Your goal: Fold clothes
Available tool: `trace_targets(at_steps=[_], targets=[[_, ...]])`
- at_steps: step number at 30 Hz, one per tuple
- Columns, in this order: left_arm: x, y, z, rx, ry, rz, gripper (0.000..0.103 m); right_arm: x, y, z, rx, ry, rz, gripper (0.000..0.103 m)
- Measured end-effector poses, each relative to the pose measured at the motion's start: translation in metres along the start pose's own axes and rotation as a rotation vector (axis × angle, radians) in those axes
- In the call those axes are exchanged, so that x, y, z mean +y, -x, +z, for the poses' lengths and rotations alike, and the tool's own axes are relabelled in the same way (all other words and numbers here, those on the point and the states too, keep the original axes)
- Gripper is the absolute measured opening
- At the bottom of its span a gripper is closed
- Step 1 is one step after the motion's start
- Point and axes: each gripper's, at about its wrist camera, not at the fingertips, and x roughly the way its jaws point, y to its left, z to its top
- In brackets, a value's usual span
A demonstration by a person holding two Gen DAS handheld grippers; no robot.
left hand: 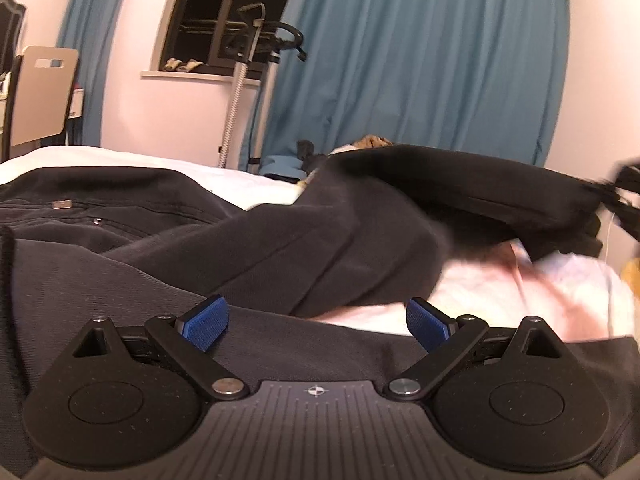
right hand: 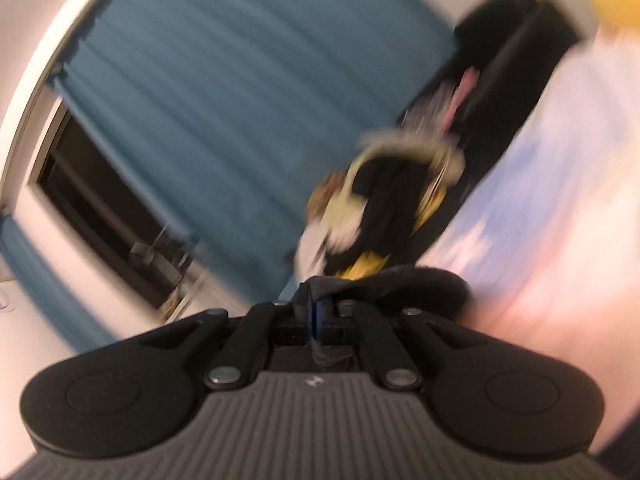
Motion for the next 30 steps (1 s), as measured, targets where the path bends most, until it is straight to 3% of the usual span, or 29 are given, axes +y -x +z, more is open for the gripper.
trace_targets(at_steps=[2,5,9,16,19,24,26,30], targets=[[0.004,0.007,0.004,-0.012,0.044,-0.008,0.097,-0.030,0.028,0.021,-0.087,-0.059,-0.095,0.003],[0.009,0.017,0.011,-0.032,0.099,-0.028,0.097,-0.093,0.060,0.028,-0.131,-0.278,-0.275,0.003],[0.014,0.020,0.014,-0.018,0.162,-0.027,0.097,-0.146,0.064,0.003,-0.050,-0.484,-0.417,0.004],[0.019,0.017,0.016,-0.006,0.202,-0.010,0.097,-0.116,0.051,0.005,-0.051,-0.307,-0.422,0.007],[0.017,0.009,0.014,0.021,0.186,-0.018,0.097,-0.127,0.040,0.000,-0.016,-0.343,-0.438,0.007],[0.011,0.000,0.008,0.051,0.138,-0.027,0.097,-0.122,0.010,0.003,0.032,-0.303,-0.349,0.003],[0.010,-0.002,0.006,0.057,0.122,-0.032,0.097,-0.099,0.011,0.014,-0.019,-0.253,-0.221,0.003],[0.010,-0.001,0.004,0.054,0.123,-0.053,0.097,-0.039,0.044,0.039,-0.231,-0.107,0.150,0.003]])
